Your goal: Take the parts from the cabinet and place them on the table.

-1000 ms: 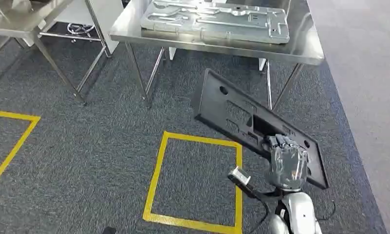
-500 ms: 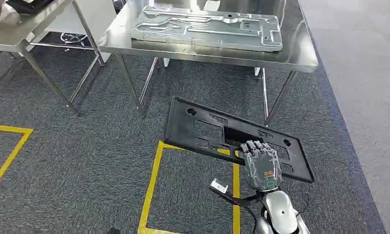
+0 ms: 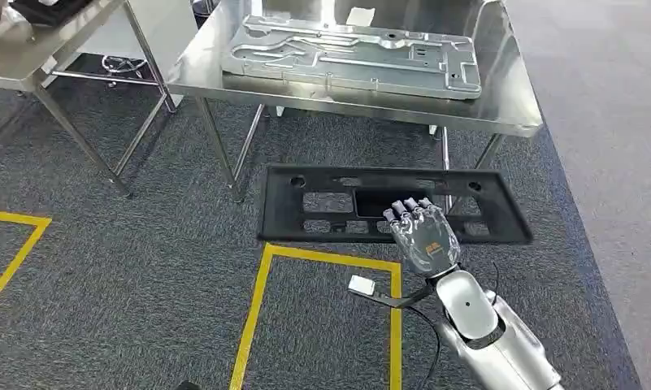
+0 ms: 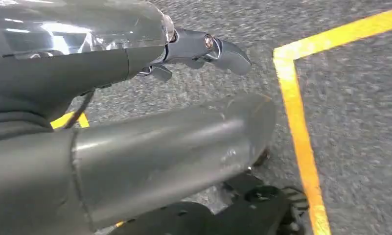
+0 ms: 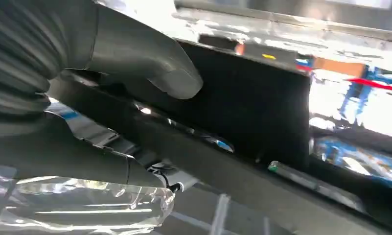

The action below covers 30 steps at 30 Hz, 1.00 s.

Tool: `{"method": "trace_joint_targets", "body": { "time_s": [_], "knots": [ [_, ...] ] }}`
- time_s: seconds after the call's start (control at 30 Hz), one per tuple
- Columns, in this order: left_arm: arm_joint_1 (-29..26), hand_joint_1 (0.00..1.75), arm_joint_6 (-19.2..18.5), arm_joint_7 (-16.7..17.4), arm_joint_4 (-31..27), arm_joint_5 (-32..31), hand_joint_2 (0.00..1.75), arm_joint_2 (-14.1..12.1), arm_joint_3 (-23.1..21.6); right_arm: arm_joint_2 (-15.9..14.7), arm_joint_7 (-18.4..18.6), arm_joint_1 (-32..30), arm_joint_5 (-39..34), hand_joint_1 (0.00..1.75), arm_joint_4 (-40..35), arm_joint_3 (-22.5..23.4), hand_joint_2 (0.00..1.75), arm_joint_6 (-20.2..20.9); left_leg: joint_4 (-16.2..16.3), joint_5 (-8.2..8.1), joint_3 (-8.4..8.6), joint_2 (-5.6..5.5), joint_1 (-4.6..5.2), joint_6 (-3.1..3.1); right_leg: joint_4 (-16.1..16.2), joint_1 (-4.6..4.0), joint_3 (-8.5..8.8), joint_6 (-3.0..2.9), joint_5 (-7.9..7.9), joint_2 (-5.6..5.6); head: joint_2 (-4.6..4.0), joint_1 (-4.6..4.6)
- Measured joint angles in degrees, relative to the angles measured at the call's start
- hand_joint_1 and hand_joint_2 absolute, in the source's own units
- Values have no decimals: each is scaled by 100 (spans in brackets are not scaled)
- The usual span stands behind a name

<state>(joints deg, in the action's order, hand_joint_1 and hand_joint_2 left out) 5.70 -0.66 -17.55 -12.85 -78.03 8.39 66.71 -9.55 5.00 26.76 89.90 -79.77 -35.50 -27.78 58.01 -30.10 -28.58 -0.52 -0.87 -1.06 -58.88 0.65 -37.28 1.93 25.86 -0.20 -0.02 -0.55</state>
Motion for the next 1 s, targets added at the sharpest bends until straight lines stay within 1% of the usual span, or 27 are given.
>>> {"method": "trace_joint_targets", "body": {
  "time_s": [0.03,0.07,0.1,0.13,0.17,0.2,0.23,0.3,0.33,0.37,0.4,0.47,0.5,0.53,0.57,0.6,0.63,0.67,0.7,0.73,0.77,0.8,0.83,0.87,0.9,0.97,1.0],
  "knots": [
    [8,0,0,0,0,0,0,-2,-2,-4,-13,47,0,175,30,-52,175,4,-9,-9,-12,2,1,19,15,-19,28,-38,2,-6,0,-4],
    [19,0,-7,4,0,-2,0,-4,-11,-17,-52,137,0,175,78,-157,175,68,-41,-59,-3,5,1,84,-5,-34,28,-115,-152,12,0,-9],
    [14,0,-9,4,0,-4,0,-4,-20,-26,-93,204,0,175,134,-234,175,117,29,-27,58,5,6,127,1,-26,61,-163,-112,11,2,7],
    [17,0,-9,7,-2,-4,0,-13,-22,-26,-107,260,0,175,177,-302,175,164,4,-40,112,7,7,162,12,-24,129,-208,-92,11,2,9],
    [24,0,-11,7,0,-13,0,-22,-29,-31,-155,292,0,175,218,-345,175,205,114,-86,70,25,-21,167,55,-5,207,-253,-95,9,2,13],
    [32,0,-17,7,0,-18,0,-22,-44,-37,-197,361,0,175,264,-369,175,245,382,-116,-49,26,-19,162,61,-11,251,-298,-67,4,0,24],
    [36,0,-20,7,0,-24,0,-22,-55,-29,-238,450,0,175,327,-421,175,277,827,-251,-312,25,-25,177,58,-19,274,-341,-36,9,2,51],
    [38,0,-20,11,0,-52,0,-33,-66,-26,-297,505,0,175,435,-500,175,299,1609,-612,-858,24,-23,201,57,-55,332,-369,36,25,2,61],
    [28,0,-20,20,0,-57,0,-37,-70,-26,-310,505,0,175,482,-533,175,306,1776,-666,-1039,24,-22,204,54,-77,378,-376,74,32,2,68],
    [16,0,-22,24,0,-61,0,-48,-77,-26,-328,505,0,175,529,-566,175,312,1714,-579,-1106,24,-20,176,52,-96,435,-380,119,40,2,63],
    [8,0,-22,26,0,-61,0,-50,-81,-26,-336,506,0,175,563,-587,175,319,1423,-336,-1069,24,-10,135,50,-113,504,-381,170,44,0,64],
    [4,0,-22,33,0,-63,0,-63,-88,-26,-371,565,0,175,618,-624,175,352,420,456,-797,24,56,1,47,-144,655,-375,279,41,0,66],
    [-5,0,-22,43,0,-66,0,-95,-88,-22,-387,611,0,175,668,-651,175,374,249,553,-760,21,87,-46,53,-136,676,-364,311,34,2,36],
    [12,0,-26,48,2,-68,0,-90,-90,-9,-389,673,0,175,719,-697,175,387,169,355,-792,31,112,-24,60,-137,674,-333,324,65,2,13],
    [19,0,-28,57,2,-66,0,-92,-92,5,-384,721,0,175,754,-728,175,389,170,412,-739,14,136,-41,72,-121,662,-287,346,61,2,33],
    [9,0,-28,57,2,-66,0,-96,-94,24,-371,732,0,175,773,-747,175,387,105,483,-762,13,141,-100,6,-116,703,-244,311,61,2,31],
    [4,0,-28,61,2,-66,0,-98,-94,42,-336,749,0,175,793,-767,175,382,75,492,-713,17,132,-128,7,-120,713,-205,279,64,2,31],
    [11,0,-28,63,4,-63,0,-79,-98,55,-319,796,0,175,806,-786,175,380,-13,533,-570,29,60,-155,-28,-125,701,-185,337,62,2,39],
    [13,0,-35,66,7,-63,0,-87,-101,55,-297,832,0,175,824,-793,175,380,-60,531,-508,17,73,-160,-146,-117,678,-140,376,52,0,17],
    [25,0,-33,70,7,-63,0,-90,-101,55,-277,893,0,175,832,-797,175,369,-83,528,-475,20,61,-178,-500,-98,464,-112,519,56,2,-15],
    [28,0,-33,72,7,-63,0,-92,-101,55,-255,928,0,175,835,-797,175,356,-83,511,-459,20,58,-182,-893,-69,207,-59,669,54,0,-13],
    [29,0,-33,74,7,-63,0,-92,-101,50,-220,933,0,175,837,-804,175,336,-83,474,-437,20,54,-184,-1301,-32,-72,-44,857,52,2,-11],
    [27,0,-33,79,7,-63,0,-92,-101,26,-170,931,0,175,839,-815,175,323,-82,441,-404,15,43,-174,-1551,5,-283,14,939,50,2,-11],
    [18,0,-31,81,9,-63,0,-92,-101,-17,-106,933,0,175,839,-839,175,302,-82,403,-360,5,32,-159,-1561,39,-385,63,865,48,2,-13],
    [6,0,-31,83,9,-63,0,-92,-101,-66,38,956,0,175,839,-865,175,282,-80,360,-303,-9,17,-140,-1332,67,-366,65,658,42,2,-15],
    [-10,0,-33,85,13,-63,0,-90,-101,-179,312,1064,0,175,828,-911,175,243,-74,262,-171,-14,-10,-85,-404,103,-68,80,-50,16,0,-17],
    [-21,0,-33,83,13,-63,0,-87,-103,-243,423,1141,0,175,817,-940,175,216,-75,213,-165,-15,-11,-44,58,113,53,73,-388,-12,2,-24]
  ]
}}
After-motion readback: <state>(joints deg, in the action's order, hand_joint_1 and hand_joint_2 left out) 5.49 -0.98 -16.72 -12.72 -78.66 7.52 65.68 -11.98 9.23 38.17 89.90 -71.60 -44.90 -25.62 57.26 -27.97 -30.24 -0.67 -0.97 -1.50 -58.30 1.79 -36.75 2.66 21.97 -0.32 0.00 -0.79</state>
